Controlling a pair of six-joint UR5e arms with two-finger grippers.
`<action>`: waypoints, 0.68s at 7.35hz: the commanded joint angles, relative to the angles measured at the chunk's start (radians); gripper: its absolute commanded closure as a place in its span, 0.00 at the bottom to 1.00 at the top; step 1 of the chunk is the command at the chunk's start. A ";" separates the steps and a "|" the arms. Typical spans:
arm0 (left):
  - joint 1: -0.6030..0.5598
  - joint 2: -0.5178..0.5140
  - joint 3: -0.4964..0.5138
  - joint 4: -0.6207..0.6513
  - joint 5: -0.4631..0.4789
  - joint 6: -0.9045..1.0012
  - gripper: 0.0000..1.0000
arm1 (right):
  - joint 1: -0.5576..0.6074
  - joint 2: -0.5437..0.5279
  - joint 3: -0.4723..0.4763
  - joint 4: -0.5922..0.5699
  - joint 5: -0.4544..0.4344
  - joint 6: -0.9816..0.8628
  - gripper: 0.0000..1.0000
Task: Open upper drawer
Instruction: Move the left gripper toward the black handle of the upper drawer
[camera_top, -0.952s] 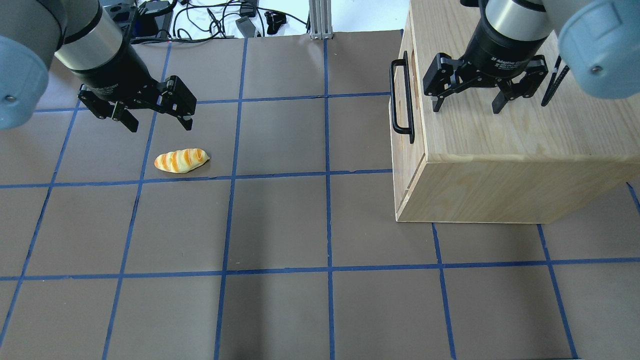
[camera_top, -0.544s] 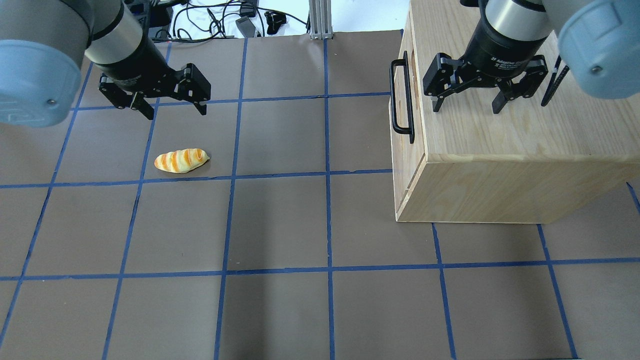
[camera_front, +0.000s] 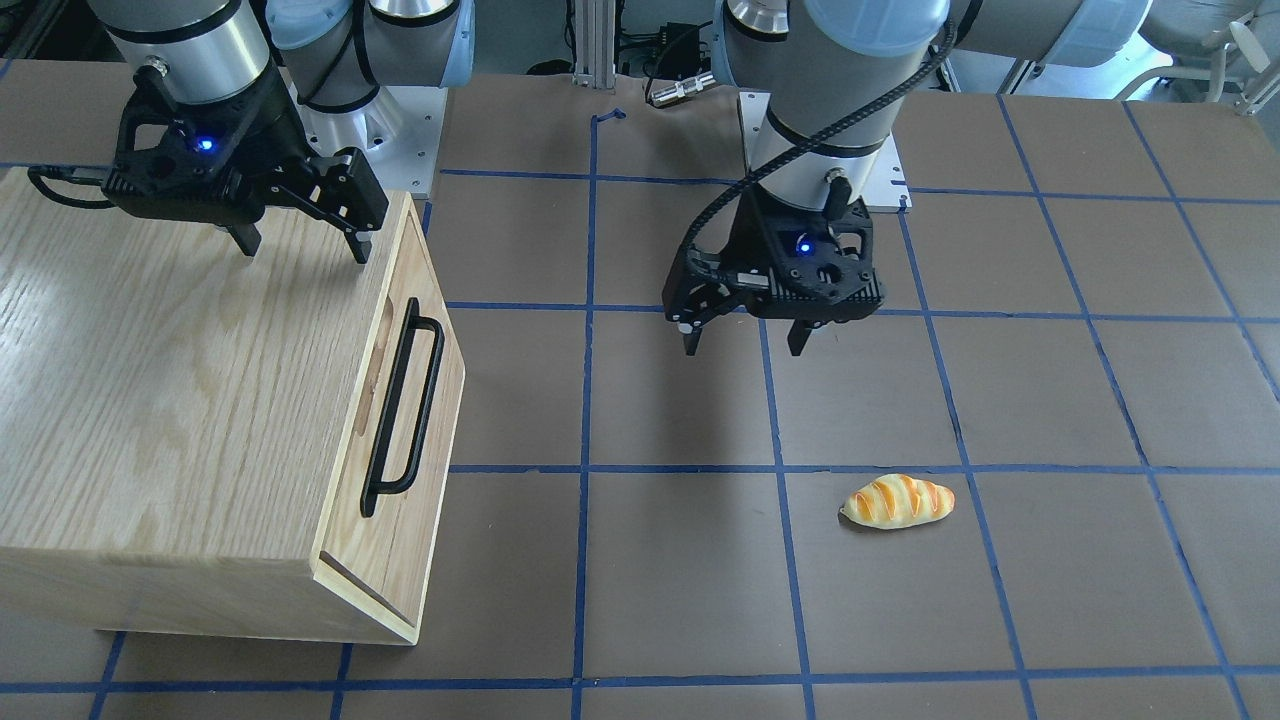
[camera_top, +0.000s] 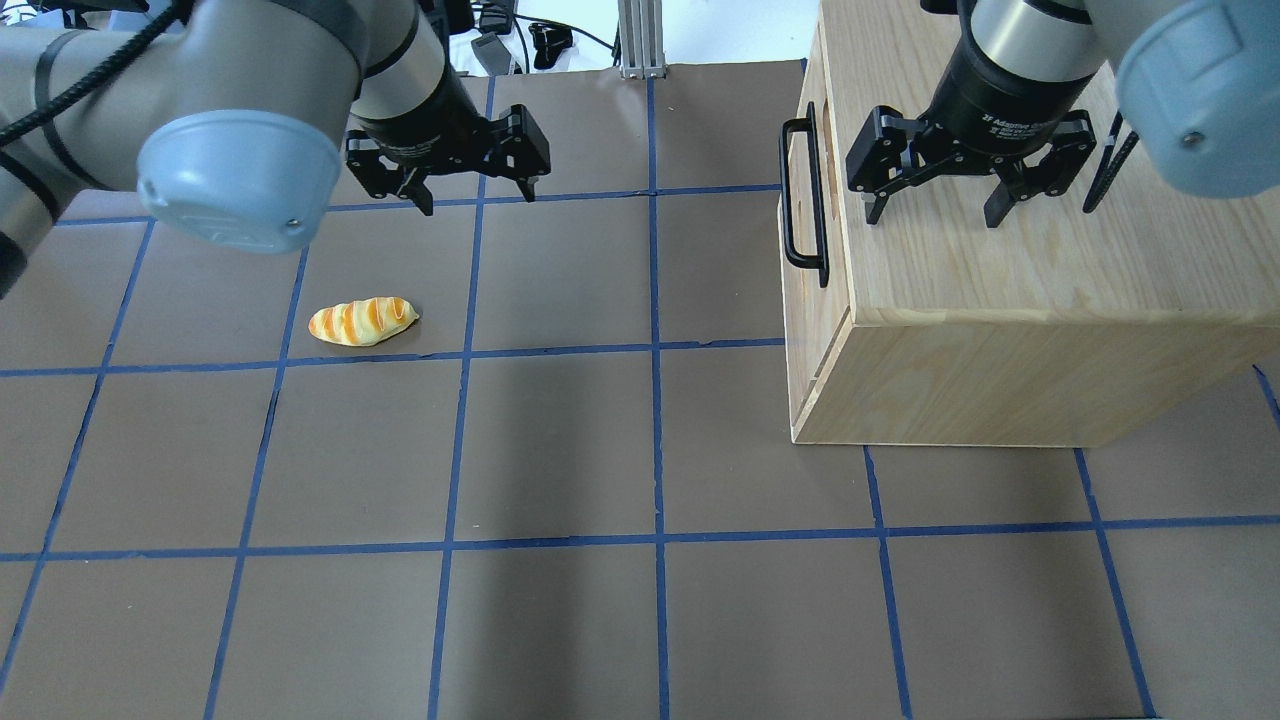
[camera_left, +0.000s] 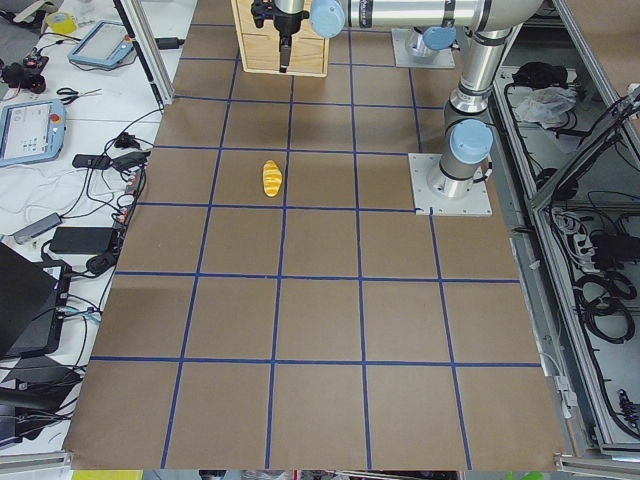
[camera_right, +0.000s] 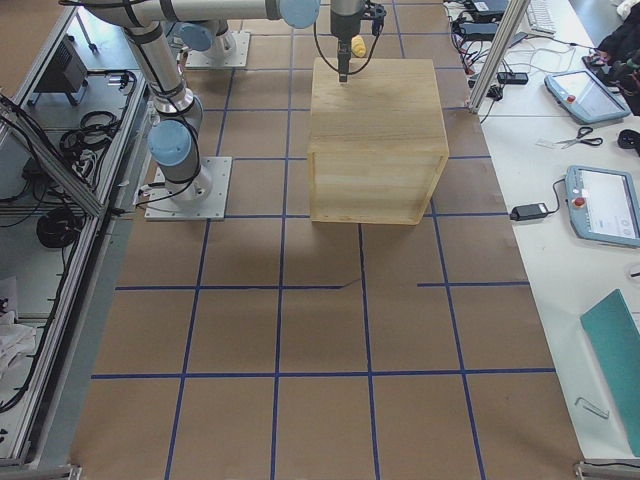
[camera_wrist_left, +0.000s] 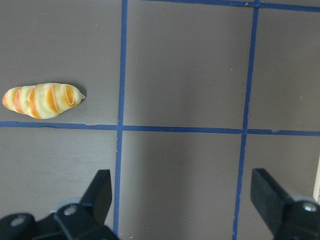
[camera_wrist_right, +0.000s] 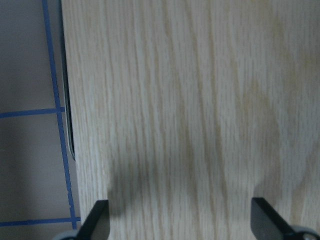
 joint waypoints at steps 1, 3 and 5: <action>-0.064 -0.067 0.057 0.050 -0.053 -0.120 0.00 | 0.000 0.000 0.000 0.000 0.000 0.000 0.00; -0.121 -0.130 0.114 0.062 -0.093 -0.234 0.00 | 0.000 0.000 0.000 0.000 0.001 0.000 0.00; -0.175 -0.190 0.172 0.062 -0.104 -0.288 0.00 | 0.000 0.000 0.000 0.000 0.001 0.000 0.00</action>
